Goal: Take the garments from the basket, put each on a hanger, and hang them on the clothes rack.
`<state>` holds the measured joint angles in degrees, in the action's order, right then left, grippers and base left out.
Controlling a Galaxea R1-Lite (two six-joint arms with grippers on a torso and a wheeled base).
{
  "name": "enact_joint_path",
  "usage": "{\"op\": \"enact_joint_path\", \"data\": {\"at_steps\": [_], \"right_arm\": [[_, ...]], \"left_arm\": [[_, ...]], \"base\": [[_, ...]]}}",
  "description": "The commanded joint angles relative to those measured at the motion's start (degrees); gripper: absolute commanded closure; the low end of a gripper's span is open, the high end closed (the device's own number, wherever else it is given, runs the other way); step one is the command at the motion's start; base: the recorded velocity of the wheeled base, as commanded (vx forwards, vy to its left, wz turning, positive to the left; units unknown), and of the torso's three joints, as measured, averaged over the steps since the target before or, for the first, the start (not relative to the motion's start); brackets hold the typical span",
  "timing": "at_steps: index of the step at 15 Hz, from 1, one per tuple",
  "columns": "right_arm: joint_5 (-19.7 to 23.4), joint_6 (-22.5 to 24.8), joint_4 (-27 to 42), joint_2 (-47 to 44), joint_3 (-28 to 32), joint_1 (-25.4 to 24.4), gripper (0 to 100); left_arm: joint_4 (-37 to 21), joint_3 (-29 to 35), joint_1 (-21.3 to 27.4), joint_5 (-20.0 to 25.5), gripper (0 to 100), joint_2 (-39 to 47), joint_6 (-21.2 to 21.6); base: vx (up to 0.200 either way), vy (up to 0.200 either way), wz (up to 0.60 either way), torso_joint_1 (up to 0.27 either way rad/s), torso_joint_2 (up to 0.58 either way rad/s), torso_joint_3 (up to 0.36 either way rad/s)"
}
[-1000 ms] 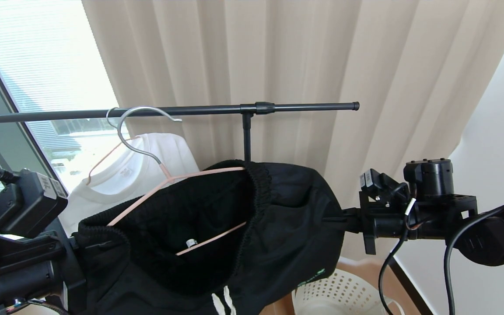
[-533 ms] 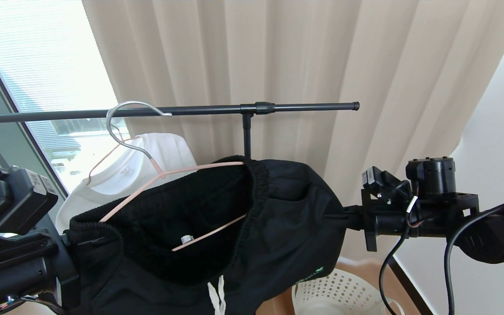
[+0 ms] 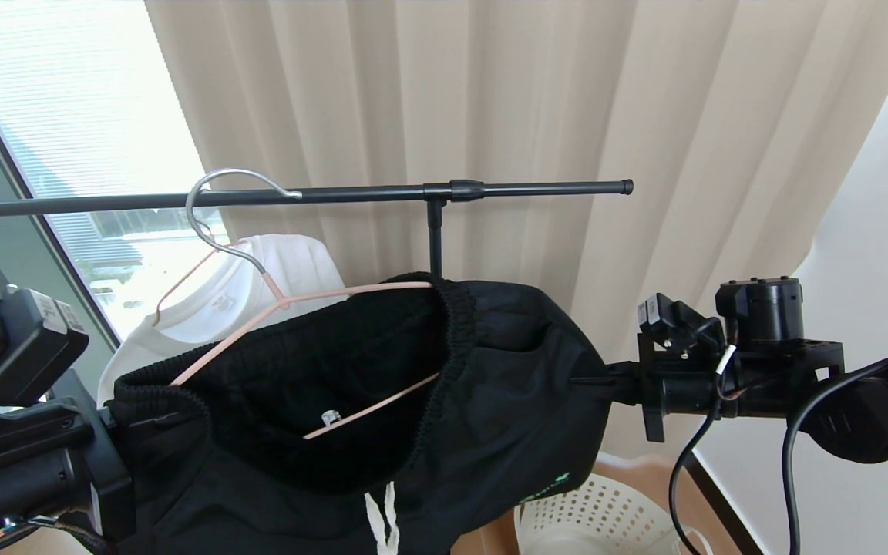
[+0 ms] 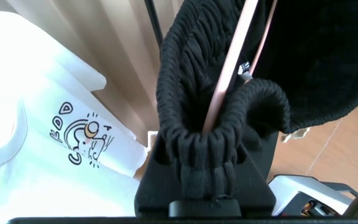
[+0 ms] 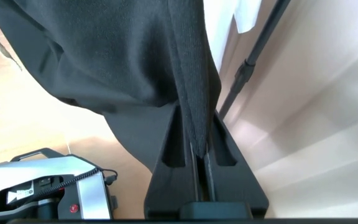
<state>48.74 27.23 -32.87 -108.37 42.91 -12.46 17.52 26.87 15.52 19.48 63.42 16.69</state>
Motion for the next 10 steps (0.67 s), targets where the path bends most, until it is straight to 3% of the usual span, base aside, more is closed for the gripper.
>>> {"op": "enact_joint_path", "data": {"at_steps": [1,7,8,10], "right_arm": [[-0.05,0.01,-0.01,-0.17,-0.02,-0.02,100],[-0.84,0.01,-0.09,-0.96,0.07,-0.11,100],[-1.80,0.19,-0.09,-0.79,-0.37,-0.29,0],[-1.72,0.45,-0.09,0.53,-1.25,-0.72,0]], "left_arm": [[0.06,0.03,-0.23,-0.06,100,-0.05,-0.08],[0.06,-0.24,-1.90,0.21,100,-0.49,-0.17],[0.06,-0.33,-1.90,0.12,100,-0.31,-0.17],[-0.12,-0.68,-2.07,-0.06,100,-0.22,-0.25]], "base": [[0.000,0.000,0.00,0.000,0.00,0.000],[0.000,0.000,0.00,0.000,0.00,0.000],[0.000,0.000,0.00,0.000,0.00,0.000],[0.000,0.000,0.00,0.000,0.00,0.000]]}}
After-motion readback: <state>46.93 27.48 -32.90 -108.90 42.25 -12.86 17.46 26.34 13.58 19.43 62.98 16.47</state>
